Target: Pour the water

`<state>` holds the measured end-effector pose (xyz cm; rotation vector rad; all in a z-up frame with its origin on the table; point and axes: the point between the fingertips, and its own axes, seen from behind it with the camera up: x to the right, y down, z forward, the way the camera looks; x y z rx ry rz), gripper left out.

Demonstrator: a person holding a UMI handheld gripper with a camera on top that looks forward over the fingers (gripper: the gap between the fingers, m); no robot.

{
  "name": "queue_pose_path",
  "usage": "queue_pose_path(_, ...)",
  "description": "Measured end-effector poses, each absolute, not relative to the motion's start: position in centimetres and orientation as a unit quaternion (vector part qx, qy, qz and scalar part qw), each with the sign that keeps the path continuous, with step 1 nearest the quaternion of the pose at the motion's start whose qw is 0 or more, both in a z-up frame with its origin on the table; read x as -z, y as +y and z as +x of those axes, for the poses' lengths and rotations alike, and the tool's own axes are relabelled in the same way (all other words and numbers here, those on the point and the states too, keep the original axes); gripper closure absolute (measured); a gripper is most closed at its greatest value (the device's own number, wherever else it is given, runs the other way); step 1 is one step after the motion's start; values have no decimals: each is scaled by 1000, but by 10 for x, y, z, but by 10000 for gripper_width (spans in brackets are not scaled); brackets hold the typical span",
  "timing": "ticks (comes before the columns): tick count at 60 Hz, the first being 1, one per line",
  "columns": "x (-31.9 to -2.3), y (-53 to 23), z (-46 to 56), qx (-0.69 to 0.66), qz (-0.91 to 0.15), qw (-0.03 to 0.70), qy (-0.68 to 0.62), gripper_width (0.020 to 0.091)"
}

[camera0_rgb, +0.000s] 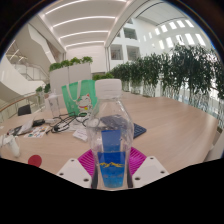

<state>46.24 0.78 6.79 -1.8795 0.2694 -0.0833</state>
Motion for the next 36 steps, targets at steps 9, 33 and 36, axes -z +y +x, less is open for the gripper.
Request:
queue_pose_path(9,-129,11,432,86,-807,581,59,728)
queue_pose_path(33,-254,53,211,498,-638,415,-415,731)
queue_pose_path(36,-233,88,190,511,-621,371,-464,731)
